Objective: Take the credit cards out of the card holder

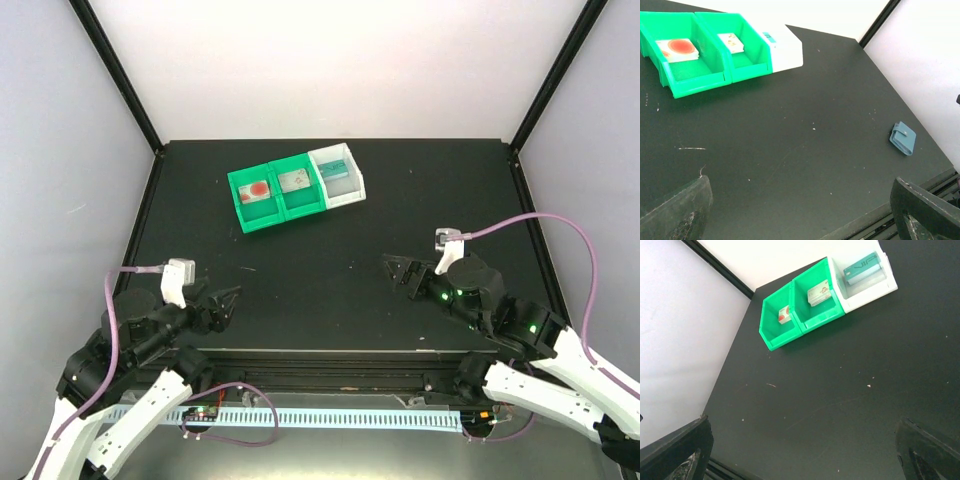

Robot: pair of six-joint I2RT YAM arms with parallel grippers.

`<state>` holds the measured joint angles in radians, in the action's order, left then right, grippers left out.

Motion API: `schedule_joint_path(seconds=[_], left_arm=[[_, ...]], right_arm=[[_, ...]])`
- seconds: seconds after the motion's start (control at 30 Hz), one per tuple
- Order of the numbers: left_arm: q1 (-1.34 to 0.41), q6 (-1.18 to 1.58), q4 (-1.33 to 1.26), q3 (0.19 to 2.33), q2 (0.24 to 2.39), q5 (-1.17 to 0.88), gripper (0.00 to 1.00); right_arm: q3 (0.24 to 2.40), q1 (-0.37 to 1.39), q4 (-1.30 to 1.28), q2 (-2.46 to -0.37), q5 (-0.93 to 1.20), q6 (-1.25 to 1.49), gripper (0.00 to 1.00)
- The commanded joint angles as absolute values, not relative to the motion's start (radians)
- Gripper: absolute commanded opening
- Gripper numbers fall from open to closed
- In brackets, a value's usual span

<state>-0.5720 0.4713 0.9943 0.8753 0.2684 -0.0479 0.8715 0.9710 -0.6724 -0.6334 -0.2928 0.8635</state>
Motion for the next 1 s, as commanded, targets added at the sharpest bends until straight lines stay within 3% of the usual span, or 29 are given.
schedule_joint_path(seconds=[0.0, 0.43, 0.6, 0.97], left_arm=[[-0.579, 0.473, 0.974, 0.849, 0.266, -0.065, 0.99], [-0.579, 0.559, 0.956, 0.793, 0.276, -0.026, 0.99], [-0.579, 0.590, 0.953, 0.782, 0.248, 0.047, 0.99], [-0.579, 0.510, 0.816, 0.742, 0.284, -0.044, 0.99]], right_arm=[[0.849, 0.980, -0.634, -0.636, -0.304, 0.857, 1.00], [0.799, 0.913, -0.793, -0.782, -0.520, 0.994, 1.00], [0.763, 0.776, -0.855, -0.816, -0.488, 1.048, 1.00], [0.582, 0.336, -0.779, -0.760, -0.341, 1.023, 1.00]])
